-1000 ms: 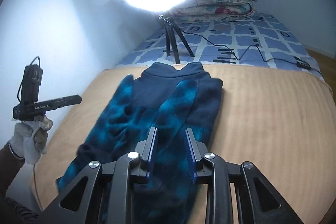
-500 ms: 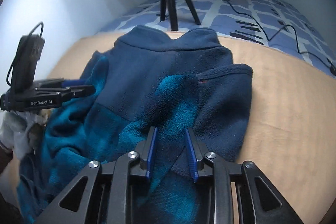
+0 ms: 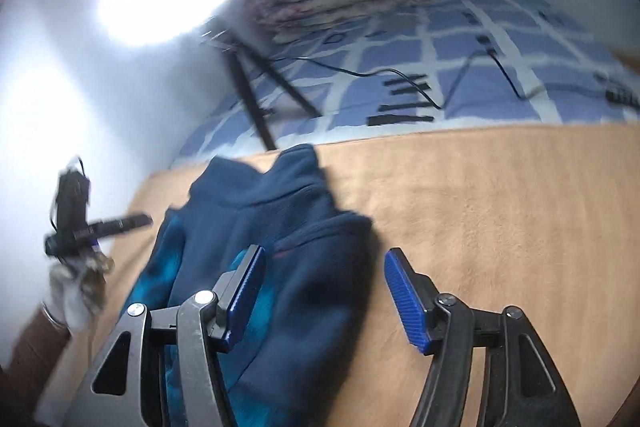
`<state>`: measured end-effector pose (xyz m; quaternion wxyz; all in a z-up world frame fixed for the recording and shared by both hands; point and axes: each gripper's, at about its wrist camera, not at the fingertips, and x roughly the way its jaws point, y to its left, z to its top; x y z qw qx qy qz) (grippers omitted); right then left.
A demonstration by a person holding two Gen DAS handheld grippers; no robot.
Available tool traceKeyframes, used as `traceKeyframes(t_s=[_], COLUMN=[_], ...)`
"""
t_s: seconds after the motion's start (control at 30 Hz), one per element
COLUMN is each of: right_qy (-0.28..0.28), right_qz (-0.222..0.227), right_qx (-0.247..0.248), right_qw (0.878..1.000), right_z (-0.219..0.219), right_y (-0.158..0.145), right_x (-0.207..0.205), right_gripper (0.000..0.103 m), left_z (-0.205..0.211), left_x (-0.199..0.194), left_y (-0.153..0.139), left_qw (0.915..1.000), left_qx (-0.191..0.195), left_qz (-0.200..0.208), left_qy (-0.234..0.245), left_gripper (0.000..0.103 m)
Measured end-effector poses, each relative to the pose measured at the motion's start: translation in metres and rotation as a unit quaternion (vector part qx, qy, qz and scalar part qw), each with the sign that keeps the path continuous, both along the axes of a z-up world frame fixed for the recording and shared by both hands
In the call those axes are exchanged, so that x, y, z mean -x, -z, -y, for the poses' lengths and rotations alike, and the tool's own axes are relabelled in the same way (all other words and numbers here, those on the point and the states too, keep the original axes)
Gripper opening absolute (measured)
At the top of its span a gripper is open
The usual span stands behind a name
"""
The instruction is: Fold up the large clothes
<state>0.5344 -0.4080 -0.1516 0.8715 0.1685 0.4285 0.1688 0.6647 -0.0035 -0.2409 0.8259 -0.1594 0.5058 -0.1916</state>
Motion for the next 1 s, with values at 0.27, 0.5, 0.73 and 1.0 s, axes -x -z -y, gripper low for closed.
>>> traceKeyframes(t_s=[0.27,0.5,0.73,1.0], right_qy=[0.003,-0.051,-0.05,-0.047], right_qz=[-0.02,-0.021,0.022,0.078], right_qx=[-0.047,-0.006,0.029,0.021], right_qw=[0.999,0.998,0.998,0.996], right_z=[0.004,-0.032,-0.04,-0.041], right_y=[0.036,0.033,0.008,-0.043], right_x=[-0.042,-0.057,-0.041,-0.006], right_gripper=[0.066,0.019,0.007,0.007], left_z=[0.021,0.045,0.042,0.027], left_x=[-0.017,-0.01,0.014,0.056], left_y=[0.015,0.015,-0.011,-0.055], left_qw=[0.9993,0.9961,0.9941,0.9903], left_qx=[-0.01,-0.034,-0.02,0.012], left_qz=[0.026,0.056,0.093,0.13], left_qy=[0.026,0.058,0.052,0.046], left_gripper=[0.064,0.017,0.011,0.01])
